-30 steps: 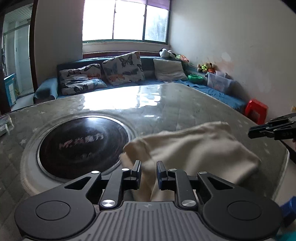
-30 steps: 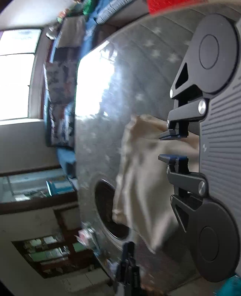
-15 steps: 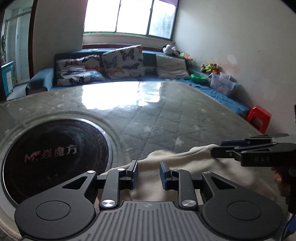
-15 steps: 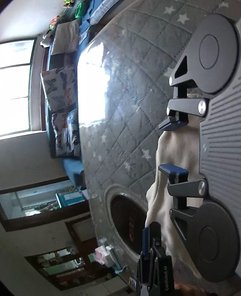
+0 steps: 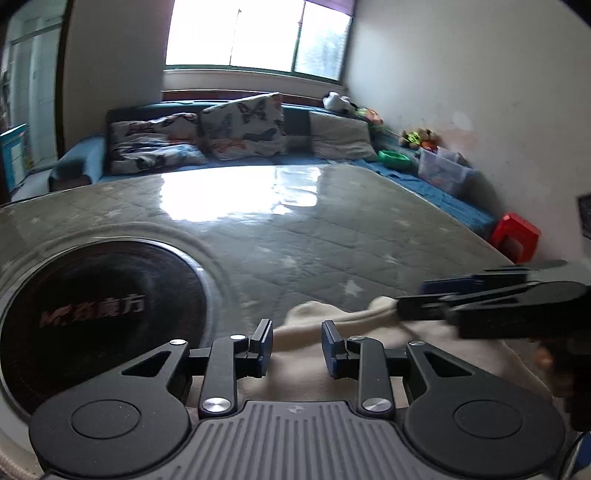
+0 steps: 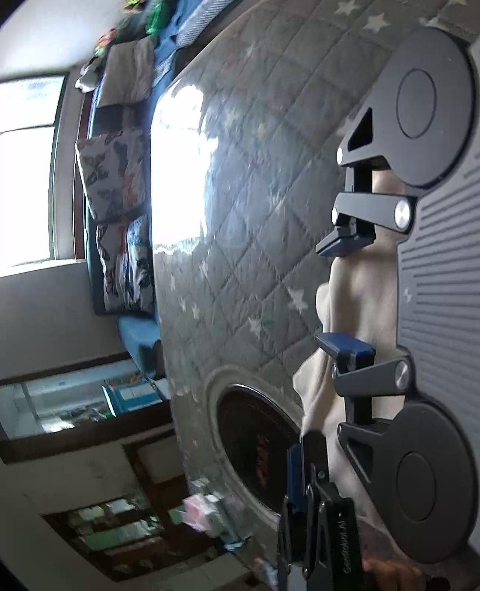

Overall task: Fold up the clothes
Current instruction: 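Open both grippers and pat the folded sweatshirt flat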

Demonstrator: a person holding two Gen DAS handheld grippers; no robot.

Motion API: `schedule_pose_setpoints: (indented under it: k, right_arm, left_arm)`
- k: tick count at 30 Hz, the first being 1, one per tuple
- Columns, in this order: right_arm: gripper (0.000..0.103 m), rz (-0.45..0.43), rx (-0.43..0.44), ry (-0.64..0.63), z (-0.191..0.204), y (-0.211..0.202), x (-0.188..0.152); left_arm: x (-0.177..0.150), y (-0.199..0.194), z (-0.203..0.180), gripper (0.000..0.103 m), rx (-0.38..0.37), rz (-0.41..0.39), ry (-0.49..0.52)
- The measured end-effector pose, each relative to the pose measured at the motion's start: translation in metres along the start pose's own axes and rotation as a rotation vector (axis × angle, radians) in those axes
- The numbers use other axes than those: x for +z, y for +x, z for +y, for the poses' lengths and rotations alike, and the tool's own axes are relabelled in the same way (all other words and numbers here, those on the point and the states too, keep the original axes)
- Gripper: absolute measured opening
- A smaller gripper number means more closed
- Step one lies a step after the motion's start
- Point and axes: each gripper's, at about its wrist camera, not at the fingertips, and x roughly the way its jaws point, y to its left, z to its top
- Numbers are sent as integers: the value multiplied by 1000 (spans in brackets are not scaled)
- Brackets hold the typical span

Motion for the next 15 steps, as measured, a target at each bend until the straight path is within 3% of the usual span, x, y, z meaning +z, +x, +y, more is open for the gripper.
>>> schedule_pose_setpoints:
  k: [5,15]
  right_arm:
    - [51,27,-10,-35,11,10,-2]
    - [54,-3,22,-149,35,-6,-11]
  left_arm:
    - [-2,10,4,41,35,18,11]
    - [-8,-6,18,41,73,8,8]
